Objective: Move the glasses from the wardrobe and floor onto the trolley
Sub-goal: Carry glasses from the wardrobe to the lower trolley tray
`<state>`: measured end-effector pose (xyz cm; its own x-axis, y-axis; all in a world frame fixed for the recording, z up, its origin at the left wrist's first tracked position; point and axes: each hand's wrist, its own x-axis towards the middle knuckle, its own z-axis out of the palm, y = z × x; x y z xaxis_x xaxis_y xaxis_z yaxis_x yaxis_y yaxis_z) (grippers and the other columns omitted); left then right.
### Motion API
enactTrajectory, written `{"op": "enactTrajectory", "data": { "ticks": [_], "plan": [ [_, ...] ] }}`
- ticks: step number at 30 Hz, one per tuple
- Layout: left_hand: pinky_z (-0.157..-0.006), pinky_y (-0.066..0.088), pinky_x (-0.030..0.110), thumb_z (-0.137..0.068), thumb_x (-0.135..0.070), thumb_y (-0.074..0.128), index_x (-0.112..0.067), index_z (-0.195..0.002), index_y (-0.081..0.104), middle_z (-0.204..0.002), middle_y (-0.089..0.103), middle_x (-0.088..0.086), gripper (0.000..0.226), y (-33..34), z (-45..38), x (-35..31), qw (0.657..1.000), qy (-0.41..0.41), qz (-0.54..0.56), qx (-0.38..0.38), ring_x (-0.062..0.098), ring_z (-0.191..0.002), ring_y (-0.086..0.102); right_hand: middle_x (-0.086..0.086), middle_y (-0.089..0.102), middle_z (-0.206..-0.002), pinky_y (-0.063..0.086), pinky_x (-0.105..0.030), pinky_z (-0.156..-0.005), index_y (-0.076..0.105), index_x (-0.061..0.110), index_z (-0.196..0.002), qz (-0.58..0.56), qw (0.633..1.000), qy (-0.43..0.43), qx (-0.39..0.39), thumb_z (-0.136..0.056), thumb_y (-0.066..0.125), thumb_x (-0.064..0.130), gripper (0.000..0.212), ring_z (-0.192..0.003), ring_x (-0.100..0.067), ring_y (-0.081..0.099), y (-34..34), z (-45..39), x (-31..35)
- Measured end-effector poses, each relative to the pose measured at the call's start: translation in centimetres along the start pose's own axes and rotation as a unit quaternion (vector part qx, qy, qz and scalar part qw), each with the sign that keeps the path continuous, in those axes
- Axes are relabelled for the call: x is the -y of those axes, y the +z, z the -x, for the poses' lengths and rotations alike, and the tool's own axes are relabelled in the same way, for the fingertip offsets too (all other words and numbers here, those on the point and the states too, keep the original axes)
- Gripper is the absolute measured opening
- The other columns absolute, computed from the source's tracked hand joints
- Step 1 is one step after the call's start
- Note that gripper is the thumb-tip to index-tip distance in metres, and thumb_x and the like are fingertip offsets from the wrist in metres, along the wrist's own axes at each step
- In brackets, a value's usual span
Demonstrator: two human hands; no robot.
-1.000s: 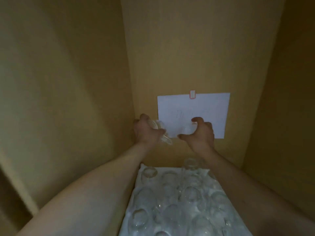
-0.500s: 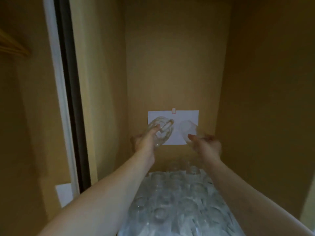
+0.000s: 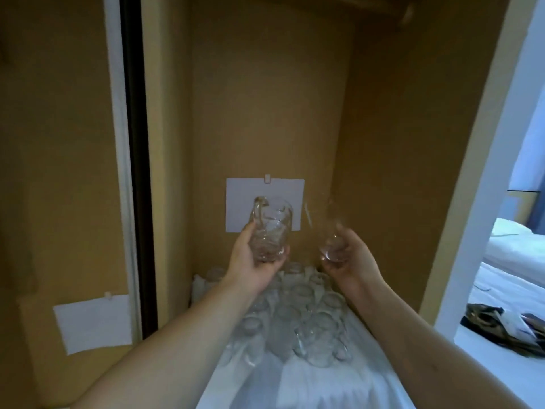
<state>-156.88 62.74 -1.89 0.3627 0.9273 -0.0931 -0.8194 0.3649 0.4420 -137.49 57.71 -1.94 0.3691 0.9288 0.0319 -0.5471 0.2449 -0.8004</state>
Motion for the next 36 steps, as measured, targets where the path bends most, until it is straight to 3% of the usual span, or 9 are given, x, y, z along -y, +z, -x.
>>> {"op": "enactTrajectory", "data": {
  "ticks": [4,6,8,11,17,20,26,29,36],
  "plan": [
    [-0.089,0.055,0.059,-0.07,-0.022,0.092,-0.009,-0.115,0.068,-0.118,0.065,0.031,0.053,1.4,0.9,1.4,1.0,-0.02,-0.015,0.015,0.048,-0.107,0.064,-0.01,0.063,-0.078,0.053,-0.033,-0.072,0.071,0.003,-0.097,-0.013,0.996,0.022,0.091,-0.058,0.094,0.017,0.047,-0.06,-0.019,0.062,-2.4,2.2,1.6],
    [-0.091,0.054,0.058,-0.067,-0.024,0.092,-0.006,-0.113,0.068,-0.115,0.069,0.028,0.055,2.2,1.0,2.5,0.999,-0.028,-0.038,0.019,0.046,-0.104,0.068,-0.016,0.066,-0.094,0.056,-0.042,-0.09,0.064,-0.002,-0.115,-0.01,0.991,0.031,0.131,-0.058,0.096,0.015,0.068,-0.081,-0.028,0.067,-3.4,3.2,2.6],
    [-0.095,0.052,0.054,-0.069,-0.027,0.089,-0.006,-0.1,0.076,-0.108,0.073,0.021,0.04,3.2,1.2,3.9,0.996,-0.033,-0.065,0.044,0.037,-0.096,0.072,-0.019,0.061,-0.11,0.044,-0.048,-0.11,0.061,-0.002,-0.128,-0.035,0.985,0.037,0.166,-0.071,0.09,0.015,0.066,-0.101,-0.034,0.061,-4.4,4.2,3.9],
    [-0.1,0.05,0.047,-0.067,-0.031,0.086,-0.007,-0.081,0.08,-0.1,0.073,0.015,0.028,5.1,1.8,6.8,0.992,-0.058,-0.093,0.067,0.03,-0.086,0.069,-0.014,0.067,-0.105,0.058,-0.041,-0.087,0.067,0.003,-0.123,-0.026,0.98,0.0,0.195,-0.085,0.08,0.024,0.045,-0.091,-0.028,0.068,-7.0,5.3,6.6],
    [-0.102,0.048,0.049,-0.084,-0.042,0.077,-0.01,-0.137,0.061,-0.121,0.065,0.014,0.064,9.7,3.4,15.4,0.971,-0.106,-0.181,0.116,0.031,-0.1,0.064,-0.017,0.066,-0.107,0.056,-0.037,-0.08,0.061,0.001,-0.129,0.09,0.985,-0.055,0.139,-0.095,0.065,0.031,0.046,-0.088,-0.028,0.068,-15.0,7.6,12.3],
    [-0.082,0.056,0.046,-0.089,-0.044,0.07,-0.014,-0.148,0.051,-0.121,0.062,0.011,0.069,12.0,4.0,20.9,0.956,-0.115,-0.218,0.156,0.027,-0.093,0.066,-0.016,0.064,-0.096,0.054,-0.041,-0.085,0.063,0.003,-0.118,0.118,0.986,-0.055,0.103,-0.083,0.077,0.037,0.051,-0.084,-0.029,0.066,-19.5,9.0,15.2],
    [-0.091,0.057,0.056,-0.07,-0.041,0.081,-0.014,-0.115,0.071,-0.098,0.077,0.012,0.053,16.1,5.2,31.5,0.941,-0.131,-0.263,0.165,0.033,-0.086,0.076,-0.011,0.048,-0.084,0.055,-0.046,-0.083,0.062,0.019,-0.086,0.119,0.989,-0.074,0.046,-0.067,0.09,0.036,0.038,-0.085,-0.03,0.059,-28.7,11.9,20.5],
    [-0.09,0.056,0.055,-0.049,-0.043,0.098,-0.019,-0.094,0.08,-0.107,0.076,0.016,0.054,17.5,5.5,35.7,0.93,-0.154,-0.269,0.199,0.038,-0.095,0.074,-0.01,0.048,-0.092,0.052,-0.049,-0.089,0.061,0.017,-0.096,0.089,0.993,-0.078,0.013,-0.069,0.088,0.031,0.041,-0.095,-0.034,0.055,-32.6,13.4,22.8],
    [-0.089,0.057,0.054,-0.069,-0.049,0.086,-0.012,-0.133,0.058,-0.119,0.072,0.02,0.079,20.1,5.4,44.5,0.906,-0.238,-0.265,0.228,0.039,-0.103,0.072,-0.021,0.058,-0.121,0.051,-0.052,-0.095,0.058,0.003,-0.128,0.082,0.987,-0.105,-0.087,-0.071,0.085,0.035,0.071,-0.108,-0.037,0.06,-40.3,16.7,25.3]
  ]
}}
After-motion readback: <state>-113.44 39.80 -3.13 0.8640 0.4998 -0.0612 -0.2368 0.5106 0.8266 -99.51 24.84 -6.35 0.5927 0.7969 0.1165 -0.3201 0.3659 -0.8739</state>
